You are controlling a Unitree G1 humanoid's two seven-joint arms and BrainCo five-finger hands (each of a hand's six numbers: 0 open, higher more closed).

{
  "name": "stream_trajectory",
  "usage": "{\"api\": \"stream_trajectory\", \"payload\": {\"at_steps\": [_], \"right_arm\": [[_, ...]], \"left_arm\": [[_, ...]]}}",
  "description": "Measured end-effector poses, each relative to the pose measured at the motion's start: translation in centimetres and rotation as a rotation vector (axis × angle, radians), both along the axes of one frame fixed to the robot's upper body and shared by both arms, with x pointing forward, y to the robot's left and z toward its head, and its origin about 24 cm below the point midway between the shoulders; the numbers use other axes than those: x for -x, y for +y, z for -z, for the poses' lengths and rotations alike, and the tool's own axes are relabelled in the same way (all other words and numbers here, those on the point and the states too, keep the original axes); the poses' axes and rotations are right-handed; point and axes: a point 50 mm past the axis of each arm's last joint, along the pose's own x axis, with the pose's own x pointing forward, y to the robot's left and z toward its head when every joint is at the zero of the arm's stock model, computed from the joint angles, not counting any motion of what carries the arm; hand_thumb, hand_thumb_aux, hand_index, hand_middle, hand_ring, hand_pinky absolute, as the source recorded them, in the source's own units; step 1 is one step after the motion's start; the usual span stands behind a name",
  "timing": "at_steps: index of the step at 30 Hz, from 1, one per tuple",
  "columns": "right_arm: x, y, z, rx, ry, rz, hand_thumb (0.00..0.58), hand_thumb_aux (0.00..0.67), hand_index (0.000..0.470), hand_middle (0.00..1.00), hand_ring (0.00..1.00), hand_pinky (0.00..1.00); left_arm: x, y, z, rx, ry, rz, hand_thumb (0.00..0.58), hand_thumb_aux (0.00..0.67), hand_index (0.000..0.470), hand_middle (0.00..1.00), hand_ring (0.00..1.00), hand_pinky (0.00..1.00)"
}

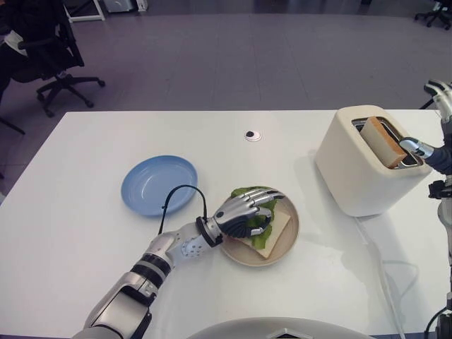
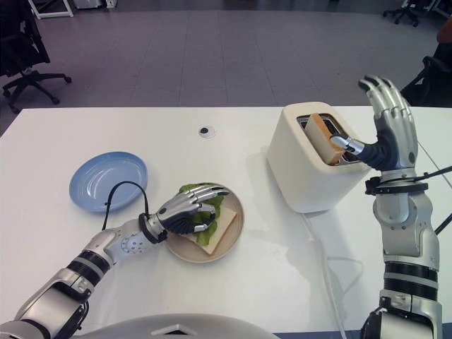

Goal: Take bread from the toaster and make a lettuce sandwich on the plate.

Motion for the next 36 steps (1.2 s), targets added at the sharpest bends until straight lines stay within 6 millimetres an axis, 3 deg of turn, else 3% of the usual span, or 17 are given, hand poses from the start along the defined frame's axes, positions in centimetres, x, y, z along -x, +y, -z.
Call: {"api": "stream_trajectory", "payload": {"at_steps": [1,2,3,4,5,6,7,8,13,14,17,18,24,29,32,36], "right_arm": [[-0.2,0.1,1.3,0.019,0.076,-0.002,0.000,0.000,0.000,0.00,0.00,0.00],[-0.3,0.3,2.5,0.039,0.144,-0.011,0.000,0.000,0.000,0.00,0.00,0.00],[-0.5,0.3,2.6,0.047,0.157,-0.014,0.000,0.000,0.000,0.00,0.00,0.00],[-0.6,0.2,2.6,0.065,0.170,-0.018,0.000,0.000,0.000,0.00,0.00,0.00],[-0.7,0.2,2.7,0.072,0.181,-0.023,0.005,0.003,0.002,0.00,0.00,0.00],[-0.9,0.3,2.9,0.077,0.193,-0.027,0.456,0.360,0.253,0.00,0.00,0.00],[-1.0,0.2,2.9,0.080,0.198,-0.031,0.553,0.525,0.369,0.00,0.00,0.00],[-1.2,0.3,2.8,0.080,0.197,-0.036,0.580,0.670,0.470,0.00,0.00,0.00],[-1.1,0.7,1.7,0.029,0.116,-0.078,0.580,0.670,0.470,0.02,0.02,0.02],[-1.0,0.7,1.5,0.018,0.097,-0.082,0.580,0.670,0.470,0.20,0.20,0.20],[-0.8,0.4,0.7,-0.020,0.040,-0.078,0.580,0.670,0.470,0.87,0.87,0.87],[-0.8,0.4,0.4,-0.030,0.013,-0.079,0.580,0.670,0.470,1.00,1.00,1.00],[-0.1,0.5,-2.3,-0.091,-0.174,-0.103,0.580,0.670,0.470,1.00,1.00,1.00],[1.2,1.4,-4.7,-0.245,-0.360,-0.225,0.580,0.670,0.470,1.00,1.00,1.00],[1.8,3.2,-5.1,-0.374,-0.360,-0.385,0.580,0.670,0.470,1.00,1.00,1.00],[2.0,6.7,-3.6,-0.554,-0.225,-0.614,0.580,0.670,0.470,1.00,1.00,1.00]], "left_arm": [[0.0,0.2,0.1,-0.012,0.005,0.003,0.558,0.539,0.378,0.00,0.00,0.00],[0.0,0.4,0.1,-0.021,0.008,0.002,0.449,0.352,0.247,0.00,0.00,0.00],[0.0,0.7,0.2,-0.027,0.011,-0.003,0.112,0.068,0.048,0.00,0.00,0.00],[0.0,0.8,0.3,-0.032,0.013,-0.006,0.000,0.000,0.000,0.00,0.00,0.00],[-0.1,1.0,0.2,-0.030,0.011,-0.008,0.000,0.000,0.000,0.00,0.00,0.00],[-0.1,1.0,0.2,-0.026,0.009,-0.012,0.000,0.000,0.000,0.00,0.00,0.00],[-0.1,1.1,0.2,-0.022,0.008,-0.016,0.000,0.000,0.000,0.00,0.00,0.00],[-0.1,1.2,0.1,-0.016,0.005,-0.021,0.000,0.000,0.000,0.00,0.00,0.00],[-0.6,1.9,-1.8,0.119,-0.056,-0.066,0.000,0.000,0.000,0.00,0.00,0.00],[-0.7,2.0,-2.3,0.152,-0.072,-0.075,0.000,0.000,0.000,0.00,0.00,0.00],[-1.1,2.7,-4.2,0.292,-0.133,-0.109,0.000,0.000,0.000,0.00,0.00,0.00],[-1.1,2.8,-4.7,0.329,-0.148,-0.112,0.000,0.000,0.000,0.00,0.00,0.00],[-1.2,3.6,-6.0,0.429,-0.189,-0.134,0.000,0.000,0.000,0.00,0.00,0.00],[-0.7,5.1,-7.2,0.567,-0.186,-0.137,0.000,0.000,0.000,0.00,0.00,0.00],[-0.3,6.1,-7.7,0.637,-0.164,-0.128,0.000,0.000,0.000,0.00,0.00,0.00],[0.3,6.9,-8.3,0.716,-0.134,-0.093,0.000,0.000,0.000,0.00,0.00,0.00]]}}
